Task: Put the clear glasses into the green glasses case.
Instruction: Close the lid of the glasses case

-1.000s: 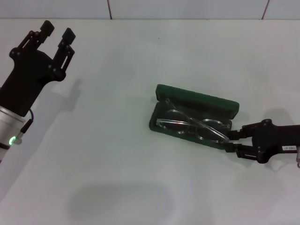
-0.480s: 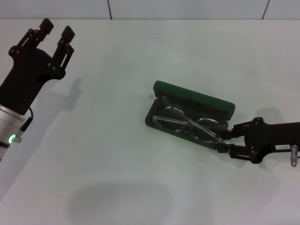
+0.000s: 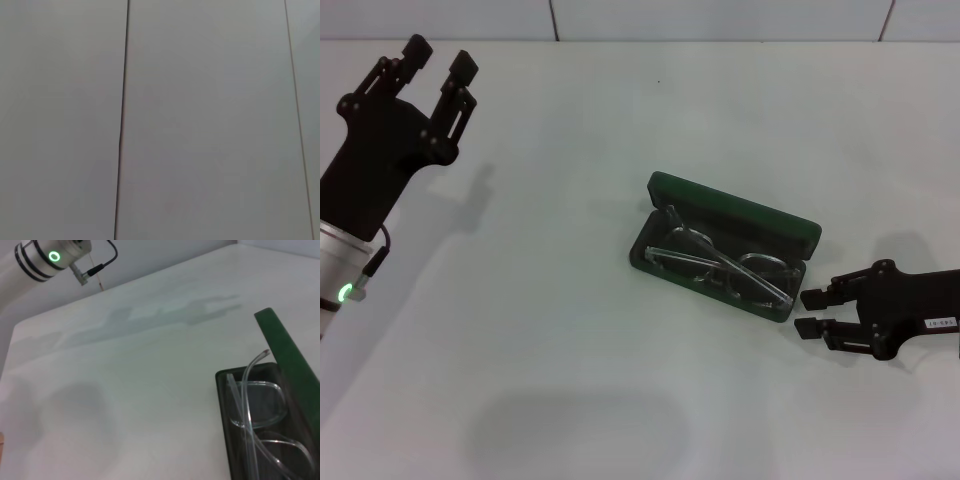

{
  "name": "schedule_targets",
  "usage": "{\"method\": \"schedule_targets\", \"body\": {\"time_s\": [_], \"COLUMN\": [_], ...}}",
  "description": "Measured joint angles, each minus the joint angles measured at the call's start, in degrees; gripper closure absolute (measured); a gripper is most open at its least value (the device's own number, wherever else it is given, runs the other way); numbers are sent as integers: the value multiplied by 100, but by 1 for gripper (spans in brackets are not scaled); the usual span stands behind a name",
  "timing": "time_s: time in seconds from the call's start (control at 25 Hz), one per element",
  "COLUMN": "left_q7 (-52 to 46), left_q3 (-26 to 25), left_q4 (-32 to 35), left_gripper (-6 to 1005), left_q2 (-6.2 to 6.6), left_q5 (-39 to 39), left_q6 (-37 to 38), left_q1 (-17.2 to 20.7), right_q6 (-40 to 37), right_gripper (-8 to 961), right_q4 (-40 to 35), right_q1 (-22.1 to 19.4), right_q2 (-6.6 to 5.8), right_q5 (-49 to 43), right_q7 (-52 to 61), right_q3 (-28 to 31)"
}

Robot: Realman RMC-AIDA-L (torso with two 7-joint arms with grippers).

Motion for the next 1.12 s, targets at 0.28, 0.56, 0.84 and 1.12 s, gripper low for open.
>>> {"method": "schedule_targets", "body": {"time_s": [0.28,0.56,0.84,1.12], "left_q7": [0,0,-339,-1746], "left_q3": [-11,-14,2,92], "left_q4": [0,0,-1,308], "left_gripper": [507,507,507,500], "left_q2": [0,-9,-1,102], "left_q5": [-4,-17,-11,784], "left_q6": [-42,-193,-205,-1060], "left_q1": [-70,-161,-233,-564], "right_q6": [4,3,-1001,-1110], "right_gripper": [588,587,586,585], "right_q4": [-10,-13,-674,-186], "right_q1": [223,358,-110,-621], "right_q2": [27,50,-14,58], "right_q5": [-232,-279,-118,1313], "right_q7": [5,-5,-235,-1495], "right_q3": [-9,7,678,2169]}}
